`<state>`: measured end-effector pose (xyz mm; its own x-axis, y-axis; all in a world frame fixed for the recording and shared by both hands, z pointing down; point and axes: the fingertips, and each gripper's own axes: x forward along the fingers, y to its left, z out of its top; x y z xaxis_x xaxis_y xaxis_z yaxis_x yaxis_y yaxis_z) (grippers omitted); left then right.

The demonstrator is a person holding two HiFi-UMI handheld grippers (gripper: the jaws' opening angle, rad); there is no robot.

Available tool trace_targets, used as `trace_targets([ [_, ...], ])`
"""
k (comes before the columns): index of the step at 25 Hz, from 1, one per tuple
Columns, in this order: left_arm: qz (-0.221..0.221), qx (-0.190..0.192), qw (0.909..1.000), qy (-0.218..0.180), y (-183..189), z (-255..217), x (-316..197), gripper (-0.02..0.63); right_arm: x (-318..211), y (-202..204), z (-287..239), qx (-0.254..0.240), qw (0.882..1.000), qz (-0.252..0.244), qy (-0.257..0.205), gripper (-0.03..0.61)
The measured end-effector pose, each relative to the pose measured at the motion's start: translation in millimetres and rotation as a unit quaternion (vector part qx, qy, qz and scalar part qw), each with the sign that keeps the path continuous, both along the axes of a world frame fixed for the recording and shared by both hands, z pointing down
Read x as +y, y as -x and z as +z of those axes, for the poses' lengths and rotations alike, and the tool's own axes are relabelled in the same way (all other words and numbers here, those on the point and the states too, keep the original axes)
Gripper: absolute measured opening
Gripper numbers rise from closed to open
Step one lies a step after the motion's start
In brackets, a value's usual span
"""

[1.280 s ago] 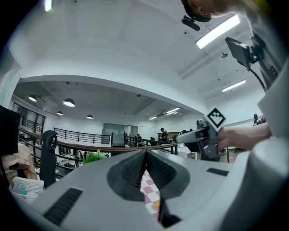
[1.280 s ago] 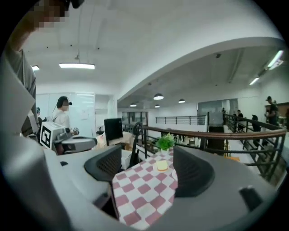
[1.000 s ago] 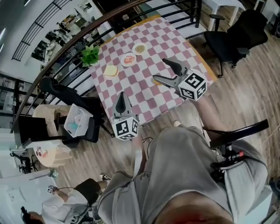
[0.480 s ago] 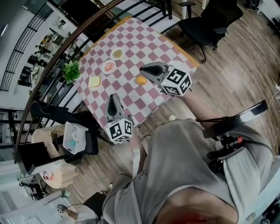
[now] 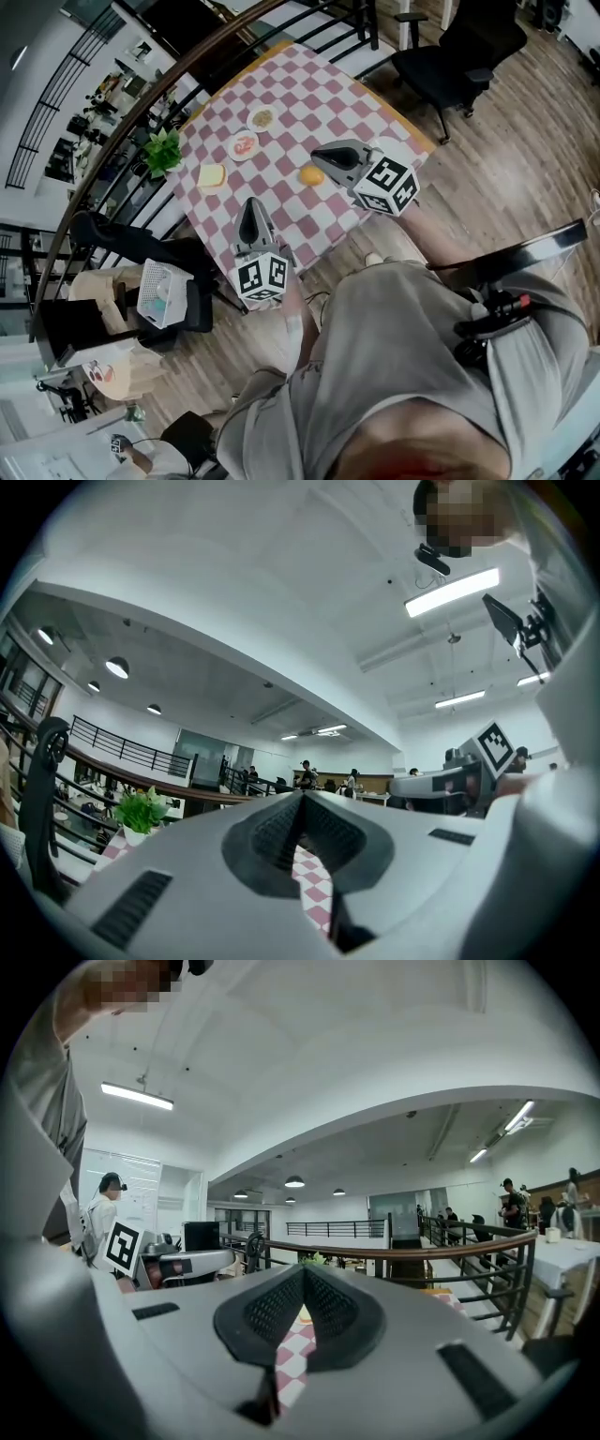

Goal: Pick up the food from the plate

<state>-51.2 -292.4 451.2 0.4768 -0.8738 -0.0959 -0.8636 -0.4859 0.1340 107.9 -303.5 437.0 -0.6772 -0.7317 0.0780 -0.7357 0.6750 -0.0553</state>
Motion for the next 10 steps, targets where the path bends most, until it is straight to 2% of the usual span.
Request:
trace_targets([
  [5,0.016,0.001,0.9999,-0.002,-2,2,4,0.008,6,4,3,0.009,1.0,0.009,-0.002,0.014],
  [10,0.004,0.004,1.0,0.006,5,11,2,0.008,5,13,8,0.015,1.0,0.004,0.002,0.014],
])
